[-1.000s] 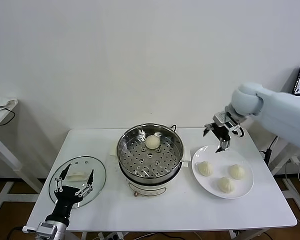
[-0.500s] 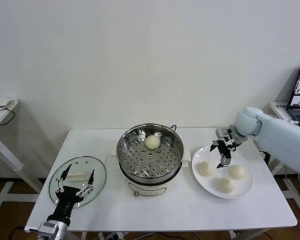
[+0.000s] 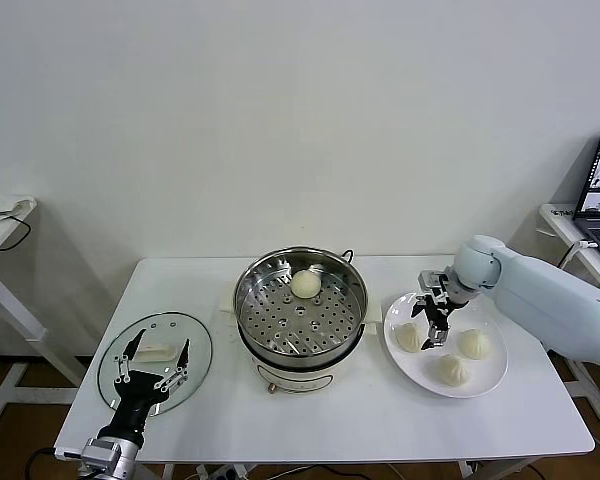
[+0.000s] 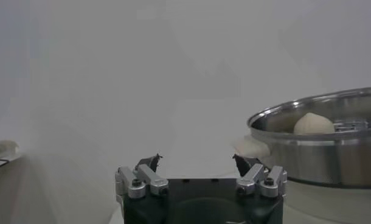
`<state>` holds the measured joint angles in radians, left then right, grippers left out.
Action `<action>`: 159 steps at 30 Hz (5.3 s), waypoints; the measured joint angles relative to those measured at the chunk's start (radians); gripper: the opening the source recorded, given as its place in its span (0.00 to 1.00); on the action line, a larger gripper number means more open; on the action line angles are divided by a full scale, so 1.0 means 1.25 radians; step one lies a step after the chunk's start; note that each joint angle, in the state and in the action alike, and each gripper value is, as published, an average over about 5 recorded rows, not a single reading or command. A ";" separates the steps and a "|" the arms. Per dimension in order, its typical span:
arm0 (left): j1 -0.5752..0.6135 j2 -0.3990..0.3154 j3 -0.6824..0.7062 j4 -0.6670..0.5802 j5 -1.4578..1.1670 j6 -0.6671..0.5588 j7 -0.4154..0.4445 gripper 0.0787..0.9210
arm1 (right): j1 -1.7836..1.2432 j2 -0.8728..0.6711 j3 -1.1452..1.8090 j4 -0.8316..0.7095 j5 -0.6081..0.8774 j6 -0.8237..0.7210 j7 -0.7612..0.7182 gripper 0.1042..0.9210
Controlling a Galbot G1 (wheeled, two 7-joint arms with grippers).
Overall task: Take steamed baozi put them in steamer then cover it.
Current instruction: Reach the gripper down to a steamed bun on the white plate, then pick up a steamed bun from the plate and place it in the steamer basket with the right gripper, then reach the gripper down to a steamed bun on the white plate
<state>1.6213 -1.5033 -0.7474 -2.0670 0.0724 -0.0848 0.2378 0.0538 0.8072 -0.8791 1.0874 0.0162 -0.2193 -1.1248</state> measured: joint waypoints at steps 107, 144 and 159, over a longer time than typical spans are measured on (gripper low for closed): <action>0.005 0.006 -0.025 -0.017 0.018 0.000 -0.009 0.88 | 0.372 0.537 -0.341 -0.046 0.364 -0.296 0.018 0.68; 0.035 0.002 -0.011 -0.048 0.036 -0.001 -0.014 0.88 | 0.366 -0.161 -0.244 0.316 0.126 -0.107 -0.143 0.88; 0.039 -0.007 0.002 -0.051 0.049 -0.006 -0.019 0.88 | 0.062 -0.220 -0.006 0.262 -0.074 -0.026 -0.149 0.88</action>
<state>1.6699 -1.5121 -0.7449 -2.1301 0.1338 -0.0924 0.2136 0.1319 0.5323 -0.8865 1.4150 -0.0760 -0.2524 -1.3114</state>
